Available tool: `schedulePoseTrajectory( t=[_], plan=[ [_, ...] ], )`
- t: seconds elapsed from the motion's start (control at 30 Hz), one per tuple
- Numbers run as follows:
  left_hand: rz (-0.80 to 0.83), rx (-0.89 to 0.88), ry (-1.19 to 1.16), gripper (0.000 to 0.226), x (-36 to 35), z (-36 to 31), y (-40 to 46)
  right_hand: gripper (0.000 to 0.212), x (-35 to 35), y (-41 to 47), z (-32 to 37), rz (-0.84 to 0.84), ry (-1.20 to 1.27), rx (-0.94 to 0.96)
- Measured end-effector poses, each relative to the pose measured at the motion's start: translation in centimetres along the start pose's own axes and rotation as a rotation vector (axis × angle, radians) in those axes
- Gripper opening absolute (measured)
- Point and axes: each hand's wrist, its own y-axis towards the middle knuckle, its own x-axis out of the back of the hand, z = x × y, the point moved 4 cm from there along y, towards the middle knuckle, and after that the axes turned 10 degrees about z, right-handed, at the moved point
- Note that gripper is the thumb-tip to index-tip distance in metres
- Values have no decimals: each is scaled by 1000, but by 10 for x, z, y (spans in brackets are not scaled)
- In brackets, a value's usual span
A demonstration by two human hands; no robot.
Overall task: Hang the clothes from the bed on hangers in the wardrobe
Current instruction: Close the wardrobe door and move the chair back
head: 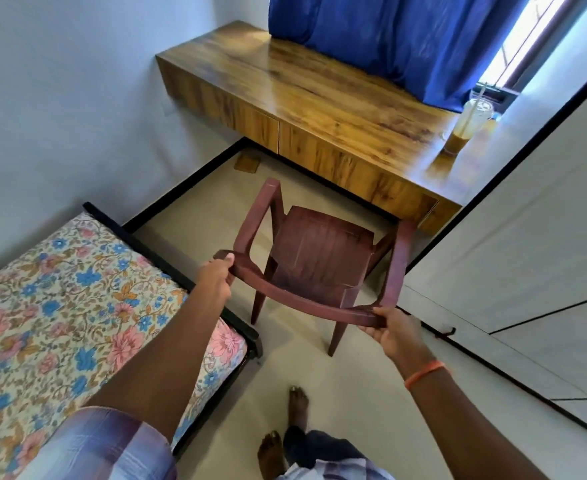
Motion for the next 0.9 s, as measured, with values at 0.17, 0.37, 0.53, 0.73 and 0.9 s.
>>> schedulePoseTrajectory(
  t=[0.17, 0.37, 0.53, 0.73, 0.9],
  plan=[
    [-34, 29, 78, 37, 10, -26, 52, 34, -54, 18, -16, -32, 41, -23],
    [-45, 11, 66, 32, -2, -60, 78, 38, -123, 35, -10, 11, 61, -66],
    [-82, 8, 61, 34, -4, -101, 112, 39, -172, 48, -4, 2, 55, -74],
    [-65, -17, 123, 31, 10, -162, 167, 40, -253, 57, -9, -2, 86, -68],
    [-58, -48, 140, 27, 28, -214, 219, 37, -323, 68, -12, -6, 101, -54]
  ],
)
